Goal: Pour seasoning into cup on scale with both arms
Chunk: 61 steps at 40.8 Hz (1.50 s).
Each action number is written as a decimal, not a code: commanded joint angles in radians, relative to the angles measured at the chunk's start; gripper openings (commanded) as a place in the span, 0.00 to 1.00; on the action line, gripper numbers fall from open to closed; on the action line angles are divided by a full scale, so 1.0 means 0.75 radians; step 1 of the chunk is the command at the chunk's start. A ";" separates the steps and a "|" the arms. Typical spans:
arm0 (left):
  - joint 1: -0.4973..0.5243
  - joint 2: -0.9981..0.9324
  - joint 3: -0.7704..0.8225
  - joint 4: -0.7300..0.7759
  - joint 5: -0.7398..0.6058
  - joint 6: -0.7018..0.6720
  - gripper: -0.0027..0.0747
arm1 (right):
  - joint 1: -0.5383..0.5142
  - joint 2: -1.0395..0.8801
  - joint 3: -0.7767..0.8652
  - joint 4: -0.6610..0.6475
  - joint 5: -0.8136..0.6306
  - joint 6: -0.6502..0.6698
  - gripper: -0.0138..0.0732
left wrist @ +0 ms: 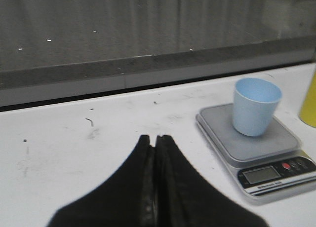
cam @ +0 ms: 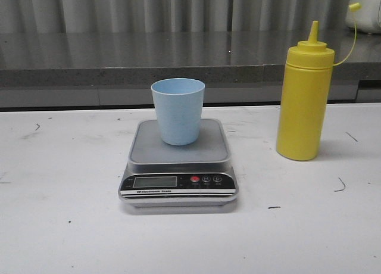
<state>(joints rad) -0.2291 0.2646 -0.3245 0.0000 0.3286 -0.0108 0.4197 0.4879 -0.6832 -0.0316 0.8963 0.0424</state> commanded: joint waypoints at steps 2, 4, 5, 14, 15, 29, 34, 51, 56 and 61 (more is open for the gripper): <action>0.121 -0.157 0.158 -0.075 -0.273 -0.004 0.01 | 0.001 0.005 -0.034 -0.005 -0.088 -0.015 0.02; 0.170 -0.210 0.229 -0.092 -0.324 -0.004 0.01 | 0.001 0.005 -0.034 -0.005 -0.088 -0.015 0.02; 0.193 -0.236 0.264 -0.095 -0.347 -0.004 0.01 | 0.001 0.005 -0.034 -0.005 -0.088 -0.015 0.02; 0.293 -0.378 0.428 -0.095 -0.477 -0.004 0.01 | 0.001 0.005 -0.034 -0.005 -0.088 -0.015 0.02; 0.293 -0.392 0.440 -0.095 -0.480 -0.004 0.01 | 0.001 0.005 -0.034 -0.005 -0.088 -0.015 0.02; 0.296 -0.389 0.465 -0.095 -0.406 -0.004 0.01 | 0.001 0.005 -0.034 -0.005 -0.090 -0.015 0.02; 0.296 -0.389 0.465 -0.095 -0.406 -0.004 0.01 | 0.001 0.005 -0.034 -0.005 -0.090 -0.015 0.02; 0.296 -0.389 0.465 -0.095 -0.406 -0.004 0.01 | 0.001 0.005 -0.034 -0.032 -0.104 -0.017 0.02; 0.296 -0.389 0.465 -0.095 -0.406 -0.004 0.01 | -0.069 -0.079 0.102 -0.084 -0.344 -0.018 0.02; 0.296 -0.389 0.465 -0.095 -0.406 -0.004 0.01 | -0.226 -0.230 0.365 -0.084 -0.754 -0.016 0.02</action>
<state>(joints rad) -0.0085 -0.0033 0.0088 -0.0614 0.0987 -0.0093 0.3101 0.3698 -0.4834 -0.0777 0.5795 0.0402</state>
